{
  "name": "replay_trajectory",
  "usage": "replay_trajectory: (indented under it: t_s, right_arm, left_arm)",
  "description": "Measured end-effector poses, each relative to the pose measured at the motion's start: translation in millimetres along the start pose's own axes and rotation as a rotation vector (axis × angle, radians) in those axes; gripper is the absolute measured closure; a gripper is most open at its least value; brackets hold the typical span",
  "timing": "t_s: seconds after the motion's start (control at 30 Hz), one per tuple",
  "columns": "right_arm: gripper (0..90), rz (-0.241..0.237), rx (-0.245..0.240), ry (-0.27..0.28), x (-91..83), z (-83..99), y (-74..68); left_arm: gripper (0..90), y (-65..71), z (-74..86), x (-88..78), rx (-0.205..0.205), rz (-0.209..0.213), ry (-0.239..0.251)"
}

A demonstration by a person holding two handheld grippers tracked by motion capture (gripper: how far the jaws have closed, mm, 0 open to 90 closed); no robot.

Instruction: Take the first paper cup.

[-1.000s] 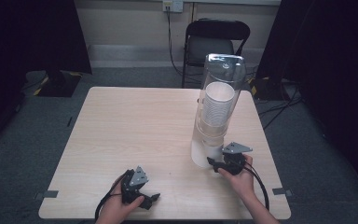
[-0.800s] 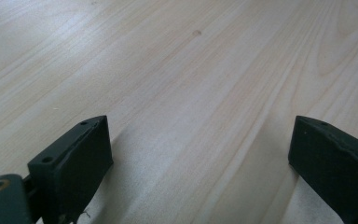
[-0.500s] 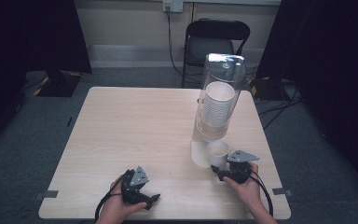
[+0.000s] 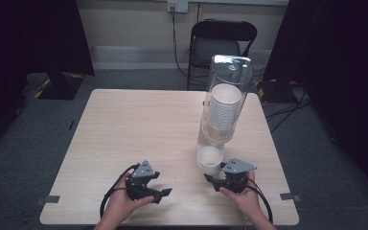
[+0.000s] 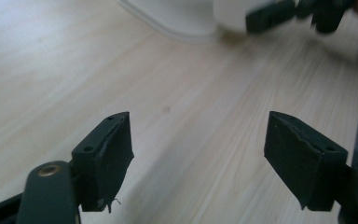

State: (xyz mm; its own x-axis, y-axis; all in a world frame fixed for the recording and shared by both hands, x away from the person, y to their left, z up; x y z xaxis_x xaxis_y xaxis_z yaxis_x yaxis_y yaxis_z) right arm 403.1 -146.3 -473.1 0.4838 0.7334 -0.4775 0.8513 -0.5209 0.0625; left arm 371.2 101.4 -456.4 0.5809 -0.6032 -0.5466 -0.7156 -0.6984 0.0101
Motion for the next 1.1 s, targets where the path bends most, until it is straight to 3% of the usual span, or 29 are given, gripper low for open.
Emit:
replay_trajectory:
  t_s: [0.07, 0.17, 0.27, 0.33, 0.43, 0.53, 0.67, 0.9, 0.97, 1.1]
  right_arm:
    - [34.7, -0.01, -0.01, -0.004, 3.4, -2.0, -4.1]
    - [34.7, -0.025, -0.036, -0.011, 7.0, -4.3, -10.2]
    - [34.6, -0.043, -0.057, -0.012, 10.1, -4.9, -14.6]
    - [34.6, -0.047, -0.086, -0.006, 11.5, -5.7, -17.4]
    - [34.6, -0.056, -0.107, -0.007, 14.2, -6.4, -20.7]
    - [34.6, -0.071, -0.119, -0.007, 16.1, -7.5, -24.0]
    - [34.5, -0.086, -0.149, -0.012, 18.9, -8.0, -28.7]
    - [34.3, -0.105, -0.181, -0.016, 23.4, -9.5, -34.8]
    - [34.3, -0.107, -0.19, -0.017, 24.0, -11.2, -36.4]
    - [34.2, -0.122, -0.207, -0.015, 26.6, -13.8, -41.6]
  left_arm:
    - [24.9, -3.0, -10.6, -3.5, -0.031, 0.004, 0.014]
    - [27.5, -5.4, -23.8, -7.8, -0.018, -0.002, 0.018]
    - [30.5, -4.8, -35.7, -10.8, -0.05, 0.004, 0.017]
    - [31.4, -4.3, -43.3, -11.3, -0.094, 0.005, 0.024]
    - [33.3, -3.2, -52.1, -10.5, -0.197, 0.007, 0.017]
    - [40.0, -2.2, -59.0, -7.1, -0.23, 0.012, 0.016]
    - [43.6, 2.2, -64.7, -0.1, -0.242, 0.03, 0.001]
    - [52.0, 9.5, -66.2, 9.9, -0.228, 0.057, -0.023]
    - [56.7, 12.6, -65.6, 11.7, -0.23, 0.08, -0.037]
    - [70.4, 16.1, -64.2, 13.5, -0.23, 0.077, -0.063]
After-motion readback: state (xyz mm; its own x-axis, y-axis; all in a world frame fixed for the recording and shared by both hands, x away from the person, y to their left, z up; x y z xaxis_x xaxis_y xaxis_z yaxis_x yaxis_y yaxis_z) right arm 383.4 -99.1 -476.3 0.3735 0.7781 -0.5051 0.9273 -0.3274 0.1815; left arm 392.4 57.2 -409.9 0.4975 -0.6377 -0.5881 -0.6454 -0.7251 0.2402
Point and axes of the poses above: each handheld gripper's, and its own axes: x roughly forward along the jaws, z roughly out of its underside, y roughly to its right, the point moved 6 cm from there along x, roughly forward along the jaws, and after that the axes turned 11 degrees about -z, right-handed, at the moved point
